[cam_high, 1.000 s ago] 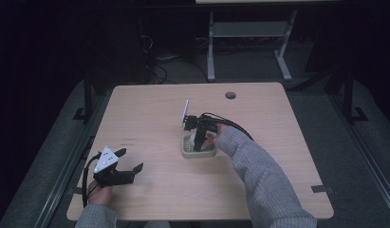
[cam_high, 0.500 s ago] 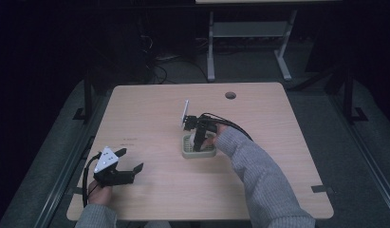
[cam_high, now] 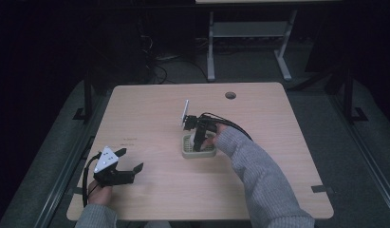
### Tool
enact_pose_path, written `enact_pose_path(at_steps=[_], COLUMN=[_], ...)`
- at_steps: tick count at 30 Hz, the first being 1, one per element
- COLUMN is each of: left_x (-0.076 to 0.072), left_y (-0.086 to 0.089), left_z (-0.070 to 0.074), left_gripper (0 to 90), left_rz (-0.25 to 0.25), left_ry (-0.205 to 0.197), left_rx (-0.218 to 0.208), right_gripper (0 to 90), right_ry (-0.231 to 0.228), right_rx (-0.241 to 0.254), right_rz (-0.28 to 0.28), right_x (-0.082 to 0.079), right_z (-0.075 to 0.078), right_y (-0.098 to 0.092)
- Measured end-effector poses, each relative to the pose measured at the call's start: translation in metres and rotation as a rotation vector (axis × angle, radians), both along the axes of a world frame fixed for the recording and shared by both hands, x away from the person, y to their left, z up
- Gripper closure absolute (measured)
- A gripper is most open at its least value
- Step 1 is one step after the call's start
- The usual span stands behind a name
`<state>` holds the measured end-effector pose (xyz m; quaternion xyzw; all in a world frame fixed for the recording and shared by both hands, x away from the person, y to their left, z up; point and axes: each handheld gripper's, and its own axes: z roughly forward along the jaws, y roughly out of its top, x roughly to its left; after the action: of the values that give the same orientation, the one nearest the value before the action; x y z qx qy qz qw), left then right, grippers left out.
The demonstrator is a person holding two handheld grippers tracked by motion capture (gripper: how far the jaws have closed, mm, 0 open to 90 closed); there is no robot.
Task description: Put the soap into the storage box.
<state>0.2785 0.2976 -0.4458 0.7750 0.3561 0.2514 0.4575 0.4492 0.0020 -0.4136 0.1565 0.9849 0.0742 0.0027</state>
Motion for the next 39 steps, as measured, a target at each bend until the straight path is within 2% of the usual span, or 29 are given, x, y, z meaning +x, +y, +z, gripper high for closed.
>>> enact_pose_path(at_steps=[21,25,33,39], left_x=[0.0,0.0,0.0,0.0], left_y=[0.0,-0.001,-0.001,-0.001], left_z=[0.0,0.0,0.0,0.0], left_gripper=[12.8,12.8,12.8,12.8], left_rz=[0.0,-0.003,-0.005,-0.004], left_ry=[-0.001,-0.002,0.0,-0.003], left_rx=[-0.003,0.0,0.001,-0.004], right_gripper=[22.9,22.4,21.2,21.2], right_ry=[-0.001,-0.01,-0.01,-0.022], right_rx=[-0.01,0.014,0.018,0.044], right_rz=[-0.005,-0.005,-0.007,-0.012], right_x=[0.0,-0.001,-0.002,-0.005], right_z=[0.0,0.005,0.008,0.015], right_y=[0.001,0.001,0.0,-0.004])
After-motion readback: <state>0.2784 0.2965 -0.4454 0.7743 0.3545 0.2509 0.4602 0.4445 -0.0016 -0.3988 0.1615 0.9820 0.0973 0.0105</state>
